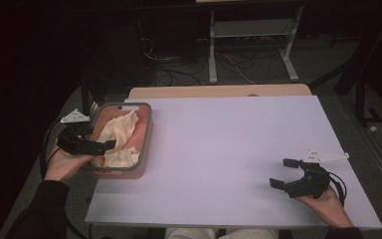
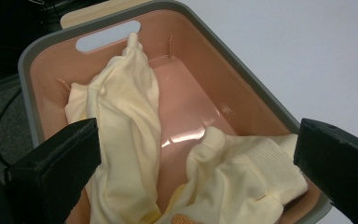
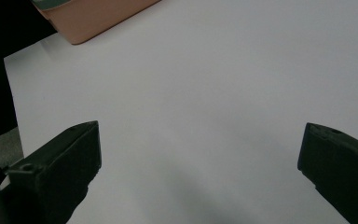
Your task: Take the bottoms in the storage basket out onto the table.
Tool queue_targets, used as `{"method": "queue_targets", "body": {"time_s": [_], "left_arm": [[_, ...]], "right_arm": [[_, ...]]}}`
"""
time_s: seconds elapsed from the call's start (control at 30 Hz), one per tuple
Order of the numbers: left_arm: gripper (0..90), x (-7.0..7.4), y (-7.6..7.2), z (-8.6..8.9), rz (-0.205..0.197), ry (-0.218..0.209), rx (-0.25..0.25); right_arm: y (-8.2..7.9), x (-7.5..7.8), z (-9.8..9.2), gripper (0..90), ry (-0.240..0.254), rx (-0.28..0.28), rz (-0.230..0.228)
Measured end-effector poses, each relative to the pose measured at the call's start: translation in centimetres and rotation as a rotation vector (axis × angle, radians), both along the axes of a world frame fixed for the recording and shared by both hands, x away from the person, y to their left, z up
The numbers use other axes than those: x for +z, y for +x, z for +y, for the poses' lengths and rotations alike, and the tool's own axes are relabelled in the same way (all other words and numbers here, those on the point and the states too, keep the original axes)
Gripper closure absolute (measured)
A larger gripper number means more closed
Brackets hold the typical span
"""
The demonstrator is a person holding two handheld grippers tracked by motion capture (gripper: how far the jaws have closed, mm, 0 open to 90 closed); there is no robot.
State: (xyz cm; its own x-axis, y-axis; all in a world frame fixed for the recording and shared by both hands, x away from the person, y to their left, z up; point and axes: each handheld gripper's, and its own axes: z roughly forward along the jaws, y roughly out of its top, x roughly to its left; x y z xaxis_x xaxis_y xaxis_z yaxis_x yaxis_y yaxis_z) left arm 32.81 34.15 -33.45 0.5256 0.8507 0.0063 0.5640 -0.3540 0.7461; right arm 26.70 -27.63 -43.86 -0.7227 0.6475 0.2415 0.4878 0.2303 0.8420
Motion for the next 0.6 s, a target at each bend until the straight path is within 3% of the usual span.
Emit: {"method": "queue_targets", "body": {"time_s": [0.4,0.6], "left_arm": [[0.4,-0.6,2.0,-0.6,0.077,0.063,-0.008],[0.4,-1.1,2.7,-0.5,0.1,0.07,-0.001]], "right_arm": [[0.1,-0.1,0.0,0.0,-0.004,0.004,0.0],[0.1,0.0,0.0,0.0,-0.003,0.004,0.002]]}}
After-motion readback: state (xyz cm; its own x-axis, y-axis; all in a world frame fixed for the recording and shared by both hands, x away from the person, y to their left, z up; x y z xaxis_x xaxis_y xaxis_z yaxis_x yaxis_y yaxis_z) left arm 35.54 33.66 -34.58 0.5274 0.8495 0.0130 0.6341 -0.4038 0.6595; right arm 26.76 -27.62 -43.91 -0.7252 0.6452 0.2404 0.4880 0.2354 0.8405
